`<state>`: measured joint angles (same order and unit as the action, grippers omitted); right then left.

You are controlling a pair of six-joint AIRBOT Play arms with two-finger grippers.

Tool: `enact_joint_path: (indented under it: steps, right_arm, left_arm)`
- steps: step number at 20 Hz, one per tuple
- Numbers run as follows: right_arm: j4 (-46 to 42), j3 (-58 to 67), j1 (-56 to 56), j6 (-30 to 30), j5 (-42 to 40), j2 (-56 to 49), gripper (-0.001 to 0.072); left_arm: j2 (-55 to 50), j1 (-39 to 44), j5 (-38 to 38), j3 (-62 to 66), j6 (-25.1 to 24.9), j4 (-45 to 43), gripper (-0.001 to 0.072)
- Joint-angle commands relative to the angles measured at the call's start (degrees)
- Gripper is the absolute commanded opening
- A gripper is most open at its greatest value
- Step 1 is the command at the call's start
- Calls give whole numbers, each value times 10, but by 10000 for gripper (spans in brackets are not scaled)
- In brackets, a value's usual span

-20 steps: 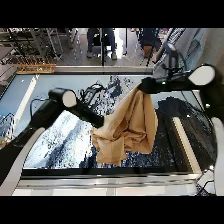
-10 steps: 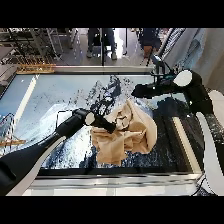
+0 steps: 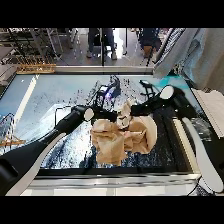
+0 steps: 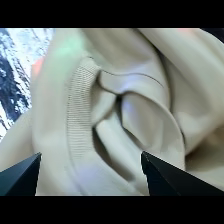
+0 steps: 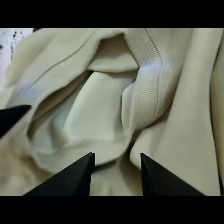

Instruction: Fold the clothes and pants, and hang the long-sleeved shirts on hangers.

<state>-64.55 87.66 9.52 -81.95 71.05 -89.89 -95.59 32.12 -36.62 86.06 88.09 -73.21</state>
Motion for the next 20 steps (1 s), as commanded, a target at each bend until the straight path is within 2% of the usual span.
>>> enact_joint_path:
  steps: [1,2,4,6,7,8,9,10,11,16,20]
  right_arm:
    - [-17,-24,23,-16,-87,-49,337]
    - [-35,-23,29,-35,-96,-61,337]
    - [-82,-24,38,-56,-102,-79,337]
    - [-96,-24,38,-74,-109,-87,321]
    - [-97,-24,38,-74,-115,-87,230]
    - [-96,-24,38,-76,-119,-87,149]
    - [-96,-23,38,-76,-120,-86,55]
    - [-96,-23,38,-76,-117,-86,22]
    - [-98,-19,38,-76,-105,-85,22]
    - [-135,32,38,-76,-57,-45,20]
    - [-133,143,47,-61,70,45,19]
  left_arm:
    - [-34,-26,-12,3,10,45,712]
    - [-50,-31,-30,3,-17,73,711]
    - [-73,-33,-59,8,-99,142,711]
    - [-99,-33,-86,33,-110,170,708]
    - [-115,-33,-113,52,-110,181,692]
    - [-133,-33,-148,75,-110,193,574]
    - [-146,-33,-175,93,-110,197,365]
    - [-152,-33,-189,103,-110,197,97]
    - [-149,-34,-190,106,-110,197,16]
    - [-50,-75,-189,118,-109,197,15]
    - [51,-129,-192,174,-54,198,14]
